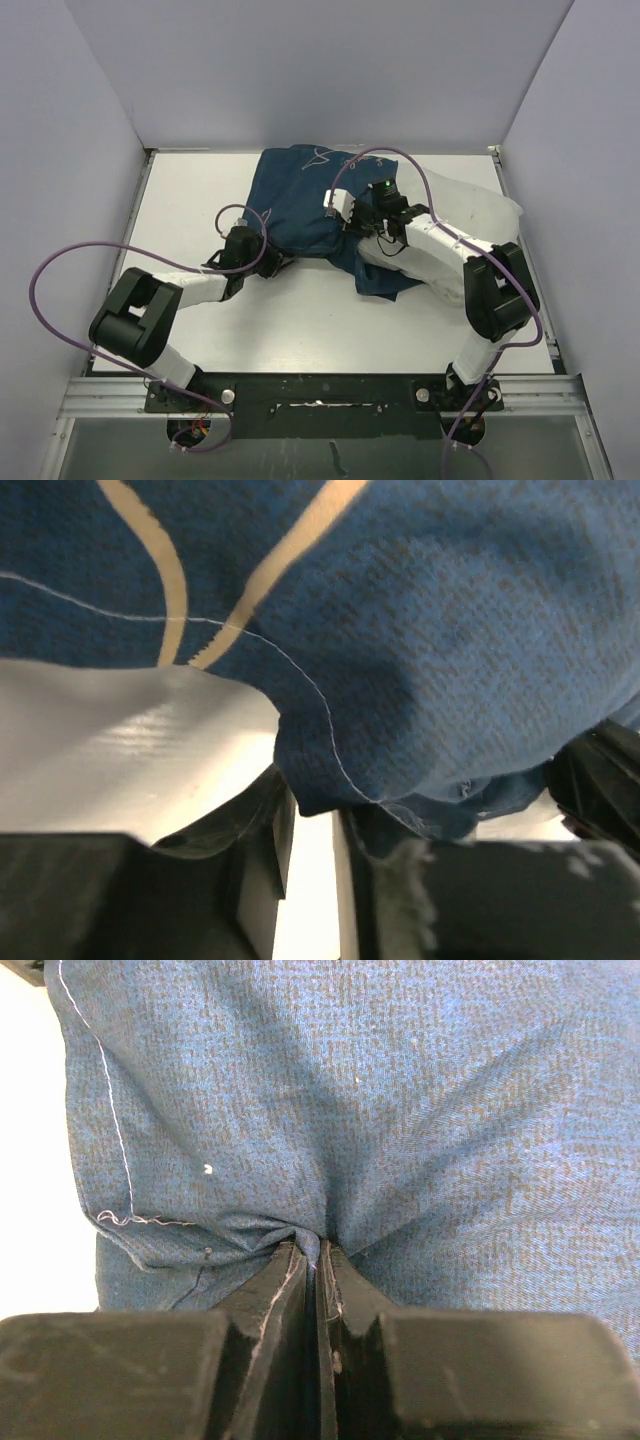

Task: Put the pillow into the pillowcase
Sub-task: Stuff the pillow into the pillowcase.

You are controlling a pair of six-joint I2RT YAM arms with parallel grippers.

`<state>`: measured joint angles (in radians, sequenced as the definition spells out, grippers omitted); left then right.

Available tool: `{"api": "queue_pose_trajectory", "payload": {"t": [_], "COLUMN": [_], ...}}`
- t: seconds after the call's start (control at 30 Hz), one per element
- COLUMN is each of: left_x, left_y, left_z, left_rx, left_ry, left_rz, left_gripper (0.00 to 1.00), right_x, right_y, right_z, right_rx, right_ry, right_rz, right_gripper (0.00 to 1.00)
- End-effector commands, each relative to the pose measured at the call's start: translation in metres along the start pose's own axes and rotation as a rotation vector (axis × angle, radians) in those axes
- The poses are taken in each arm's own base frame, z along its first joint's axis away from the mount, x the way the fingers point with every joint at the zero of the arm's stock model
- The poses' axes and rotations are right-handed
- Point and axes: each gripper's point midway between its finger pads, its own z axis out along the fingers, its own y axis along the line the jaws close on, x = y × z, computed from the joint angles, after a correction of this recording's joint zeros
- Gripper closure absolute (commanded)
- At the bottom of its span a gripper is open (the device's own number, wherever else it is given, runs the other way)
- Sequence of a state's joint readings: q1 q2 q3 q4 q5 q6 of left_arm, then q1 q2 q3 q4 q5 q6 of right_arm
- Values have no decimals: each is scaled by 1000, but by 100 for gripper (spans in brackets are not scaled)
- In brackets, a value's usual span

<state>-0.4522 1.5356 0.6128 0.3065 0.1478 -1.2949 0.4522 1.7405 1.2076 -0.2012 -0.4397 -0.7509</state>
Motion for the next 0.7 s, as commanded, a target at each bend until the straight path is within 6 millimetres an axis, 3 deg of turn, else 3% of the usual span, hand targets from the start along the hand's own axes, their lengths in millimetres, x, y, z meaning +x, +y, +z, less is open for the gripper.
{"api": "queue_pose_trajectory", "payload": {"t": [0.0, 0.07, 0.2, 0.37, 0.43, 0.5, 0.67], "left_x": [-35, -37, -33, -17, -15, -15, -14], "left_y": [-54, -58, -72, -68, -57, -42, -27], "left_z": [9, 6, -12, -39, -49, -55, -47], "left_rx": [180, 192, 256, 289, 275, 248, 240], "left_ry": [-106, -113, -124, -90, -100, -125, -135], "left_rz": [-3, 20, 86, 65, 28, 5, -35], "left_gripper": [93, 99, 100, 100, 74, 60, 52], "right_x": [-18, -17, -16, -18, -18, -18, -20], "right_y": [-7, -6, -5, -6, -5, -4, -3], "right_z": [-19, -20, -20, -20, -20, -19, -19], "right_rx": [31, 32, 30, 29, 26, 23, 17], "right_ry": [-32, -29, -29, -36, -38, -38, -40], "right_rz": [-17, -19, -19, -18, -18, -16, -17], "right_gripper": [100, 100, 100, 100, 100, 100, 100]}}
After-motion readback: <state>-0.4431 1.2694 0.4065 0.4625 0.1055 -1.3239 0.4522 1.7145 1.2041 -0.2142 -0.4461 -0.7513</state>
